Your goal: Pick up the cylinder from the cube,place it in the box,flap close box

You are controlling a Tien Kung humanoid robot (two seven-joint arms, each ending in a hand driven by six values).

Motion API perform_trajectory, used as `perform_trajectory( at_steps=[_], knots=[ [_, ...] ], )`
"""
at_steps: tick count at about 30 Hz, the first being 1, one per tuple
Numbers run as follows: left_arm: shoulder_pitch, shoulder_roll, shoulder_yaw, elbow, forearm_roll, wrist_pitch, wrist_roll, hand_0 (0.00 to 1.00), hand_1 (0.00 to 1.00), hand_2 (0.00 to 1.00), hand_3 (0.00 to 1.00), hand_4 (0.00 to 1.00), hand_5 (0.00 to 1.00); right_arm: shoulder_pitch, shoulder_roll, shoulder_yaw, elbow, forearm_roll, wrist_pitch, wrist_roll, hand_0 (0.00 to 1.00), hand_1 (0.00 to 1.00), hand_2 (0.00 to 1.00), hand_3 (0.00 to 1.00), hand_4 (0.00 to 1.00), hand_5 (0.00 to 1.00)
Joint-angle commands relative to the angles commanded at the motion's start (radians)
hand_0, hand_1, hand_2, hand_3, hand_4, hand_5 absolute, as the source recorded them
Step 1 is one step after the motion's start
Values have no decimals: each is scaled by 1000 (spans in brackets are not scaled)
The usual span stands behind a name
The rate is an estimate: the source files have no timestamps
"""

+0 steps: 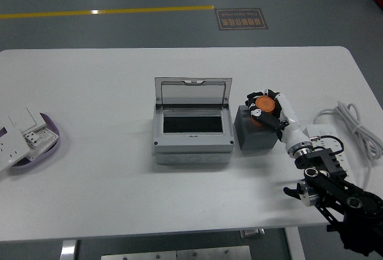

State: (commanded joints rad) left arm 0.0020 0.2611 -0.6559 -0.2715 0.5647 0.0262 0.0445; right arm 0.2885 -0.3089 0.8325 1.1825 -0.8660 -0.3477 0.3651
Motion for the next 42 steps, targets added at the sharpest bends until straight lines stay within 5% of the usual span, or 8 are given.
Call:
perform_trajectory(
  at_steps=[7,13,18,23,24,26,35,42],
  knots=[
    [-1,-1,-2,-1,1,0,0,595,629,622,639,702,215,-1,0,25,35,1,-16,11,328,337,298,222,2,2],
    [2,-1,2,1,-3,0,0,595,631,622,639,702,215,-6,-15,64,149,-74,-76,-4,321,305,250,197,2,2],
    [4,-2,5,2,-6,0,0,595,630,621,639,701,215,7,-25,29,258,-216,-106,-95,262,272,242,195,2,2],
    [4,-3,12,4,-12,0,0,595,630,621,639,701,215,62,-4,-63,365,-410,-21,-262,262,272,242,195,2,2],
    [4,-3,16,5,-15,1,0,595,631,620,639,701,216,82,7,-85,376,-452,0,-302,104,197,227,186,2,2],
    [3,-2,22,6,-20,1,0,595,631,620,639,701,216,117,26,-126,384,-524,38,-370,104,197,227,186,2,2],
    [0,1,39,8,-33,1,0,595,630,622,639,701,218,269,95,-275,365,-874,216,-701,79,190,227,186,2,2],
    [0,3,51,11,-43,1,1,595,630,621,639,701,217,322,127,-308,302,-1111,251,-871,84,206,264,208,2,2]
  ],
)
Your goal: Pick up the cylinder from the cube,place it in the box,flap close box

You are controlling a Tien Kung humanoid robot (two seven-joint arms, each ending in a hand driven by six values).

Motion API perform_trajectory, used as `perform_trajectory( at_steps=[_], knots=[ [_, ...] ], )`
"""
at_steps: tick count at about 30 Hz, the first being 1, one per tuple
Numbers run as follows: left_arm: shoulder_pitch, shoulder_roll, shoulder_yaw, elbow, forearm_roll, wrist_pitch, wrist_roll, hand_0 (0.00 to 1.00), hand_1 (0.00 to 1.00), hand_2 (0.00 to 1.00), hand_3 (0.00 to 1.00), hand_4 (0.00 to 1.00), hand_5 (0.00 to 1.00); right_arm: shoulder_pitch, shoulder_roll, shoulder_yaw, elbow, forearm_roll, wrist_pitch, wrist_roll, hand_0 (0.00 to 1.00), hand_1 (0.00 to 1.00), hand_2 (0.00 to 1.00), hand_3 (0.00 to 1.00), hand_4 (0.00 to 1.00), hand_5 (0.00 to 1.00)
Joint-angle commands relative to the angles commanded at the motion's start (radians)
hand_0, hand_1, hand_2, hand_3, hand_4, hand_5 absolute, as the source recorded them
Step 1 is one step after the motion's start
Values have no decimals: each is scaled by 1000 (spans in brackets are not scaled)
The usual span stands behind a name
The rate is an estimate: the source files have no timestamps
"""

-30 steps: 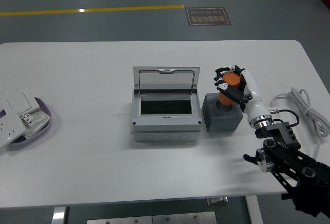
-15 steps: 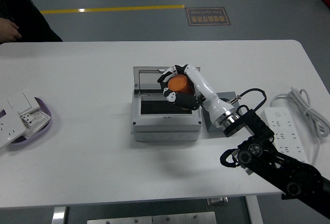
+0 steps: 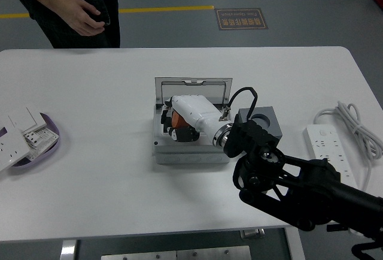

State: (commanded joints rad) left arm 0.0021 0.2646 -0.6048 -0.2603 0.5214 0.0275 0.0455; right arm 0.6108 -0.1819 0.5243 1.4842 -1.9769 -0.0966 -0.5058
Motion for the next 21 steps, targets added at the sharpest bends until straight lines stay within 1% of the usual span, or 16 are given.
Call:
perform_trajectory(
  at_steps=[2,5,6,11,12,17,18,21],
  knots=[
    [-1,1,1,0,-1,0,0,595,630,621,639,701,217,9,6,-9,-19,-54,0,-27,84,206,264,208,2,2],
    [-3,1,3,0,-1,0,0,595,630,621,639,701,217,18,13,-21,-44,-104,0,-37,84,206,264,208,2,2],
    [-3,1,4,0,-1,0,0,595,630,621,638,700,220,20,15,-27,-53,-111,-2,-36,324,408,445,418,67,2],
    [-5,1,7,0,-1,0,0,595,630,621,638,700,220,23,22,-51,-89,-115,-11,-21,324,408,445,418,67,2],
    [-6,1,7,-1,-1,0,0,595,630,622,639,701,218,23,23,-55,-95,-114,-14,-16,659,617,608,625,449,63],
    [-5,1,9,-1,-1,0,0,595,630,622,639,701,218,23,23,-63,-109,-106,-26,4,659,617,608,625,449,63],
    [-5,1,9,-1,-2,0,0,594,630,622,639,702,218,23,22,-64,-110,-104,-28,7,809,690,703,671,646,420],
    [-6,1,10,-1,-2,0,0,594,630,622,639,702,218,21,20,-65,-112,-95,-33,15,809,690,703,671,646,420]
  ],
)
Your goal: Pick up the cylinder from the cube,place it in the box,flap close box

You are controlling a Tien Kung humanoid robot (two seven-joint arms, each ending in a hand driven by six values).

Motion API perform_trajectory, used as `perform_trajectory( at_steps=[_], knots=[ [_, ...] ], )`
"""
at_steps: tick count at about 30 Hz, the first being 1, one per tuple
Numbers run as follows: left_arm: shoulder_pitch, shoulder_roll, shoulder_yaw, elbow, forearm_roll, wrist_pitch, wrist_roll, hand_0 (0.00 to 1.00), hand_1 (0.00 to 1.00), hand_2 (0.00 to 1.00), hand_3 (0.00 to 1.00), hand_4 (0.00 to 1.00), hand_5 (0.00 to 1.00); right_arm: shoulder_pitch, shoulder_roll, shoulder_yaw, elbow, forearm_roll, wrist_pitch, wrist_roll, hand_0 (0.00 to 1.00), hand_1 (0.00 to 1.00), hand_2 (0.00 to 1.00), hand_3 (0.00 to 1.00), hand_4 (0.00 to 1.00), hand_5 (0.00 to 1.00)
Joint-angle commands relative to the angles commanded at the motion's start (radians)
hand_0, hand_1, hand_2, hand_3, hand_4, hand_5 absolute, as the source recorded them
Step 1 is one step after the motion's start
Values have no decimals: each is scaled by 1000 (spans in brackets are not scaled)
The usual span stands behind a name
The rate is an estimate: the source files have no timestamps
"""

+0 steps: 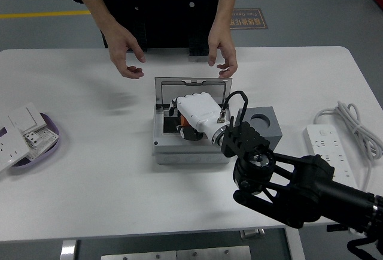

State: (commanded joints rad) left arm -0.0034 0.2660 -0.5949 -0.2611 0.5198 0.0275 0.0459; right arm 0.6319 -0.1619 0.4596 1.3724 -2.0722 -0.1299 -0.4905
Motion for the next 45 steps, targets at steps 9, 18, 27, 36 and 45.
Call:
perform_trajectory(
  at_steps=[9,18,27,36,45],
  knots=[
    [-1,-1,-7,-3,7,0,0,595,630,621,639,701,219,-8,-5,8,10,33,-13,18,826,701,716,732,814,525],
    [1,-5,-31,-12,31,-1,2,595,630,621,639,701,219,-51,-60,80,114,219,-57,60,806,691,700,731,825,514],
    [1,-6,-22,-10,26,0,3,595,630,622,639,702,218,12,-138,167,274,405,-108,66,763,646,670,676,809,497],
    [-4,-4,-11,-10,20,0,4,595,629,622,640,703,218,146,-120,91,85,491,-145,139,722,632,659,667,799,486],
    [-8,-3,-7,-9,18,0,4,595,630,620,639,702,217,169,-130,14,-43,511,-151,164,691,616,637,659,785,464]
  ],
)
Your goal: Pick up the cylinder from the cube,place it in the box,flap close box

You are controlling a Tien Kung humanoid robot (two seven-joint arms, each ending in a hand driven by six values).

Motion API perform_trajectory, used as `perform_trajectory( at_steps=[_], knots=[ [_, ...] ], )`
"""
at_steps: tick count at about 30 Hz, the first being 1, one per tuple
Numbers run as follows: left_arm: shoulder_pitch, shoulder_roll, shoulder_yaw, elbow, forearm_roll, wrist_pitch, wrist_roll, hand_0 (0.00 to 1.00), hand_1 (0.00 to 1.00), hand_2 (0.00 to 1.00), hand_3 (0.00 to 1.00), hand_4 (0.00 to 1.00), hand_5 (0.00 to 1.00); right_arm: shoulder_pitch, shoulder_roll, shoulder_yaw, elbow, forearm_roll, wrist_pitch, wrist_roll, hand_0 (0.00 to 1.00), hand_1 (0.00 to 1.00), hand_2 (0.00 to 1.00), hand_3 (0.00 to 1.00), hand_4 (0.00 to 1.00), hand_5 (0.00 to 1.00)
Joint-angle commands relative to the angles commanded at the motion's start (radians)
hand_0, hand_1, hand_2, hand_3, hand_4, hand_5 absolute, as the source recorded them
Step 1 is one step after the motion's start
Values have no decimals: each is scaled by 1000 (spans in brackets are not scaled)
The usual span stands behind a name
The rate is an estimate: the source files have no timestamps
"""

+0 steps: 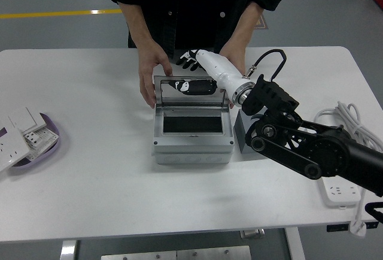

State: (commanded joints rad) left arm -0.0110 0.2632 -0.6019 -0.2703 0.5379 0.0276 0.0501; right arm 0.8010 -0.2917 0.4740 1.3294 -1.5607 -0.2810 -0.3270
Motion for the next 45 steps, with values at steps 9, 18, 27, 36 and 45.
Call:
perform_trajectory(
  at_steps=[9,18,27,36,45],
  knots=[
    [3,-2,-2,3,-2,1,0,595,630,622,639,703,218,-70,-96,-4,180,-110,10,-57,673,616,635,660,776,452],
    [2,-3,-13,0,9,0,0,594,630,622,639,703,219,-169,-119,-32,315,-142,-4,-66,617,612,634,659,753,438],
    [4,-4,-13,1,9,1,-1,595,629,622,638,702,218,-230,-117,15,274,-58,-60,-12,599,612,633,657,747,434],
    [7,-2,-13,2,5,0,-1,595,629,622,639,702,216,-357,-197,228,356,3,-113,95,597,606,631,658,726,427],
    [22,-2,-10,4,1,1,-1,595,629,622,639,702,216,-536,-183,487,298,266,-66,327,590,596,620,653,714,419]
  ],
)
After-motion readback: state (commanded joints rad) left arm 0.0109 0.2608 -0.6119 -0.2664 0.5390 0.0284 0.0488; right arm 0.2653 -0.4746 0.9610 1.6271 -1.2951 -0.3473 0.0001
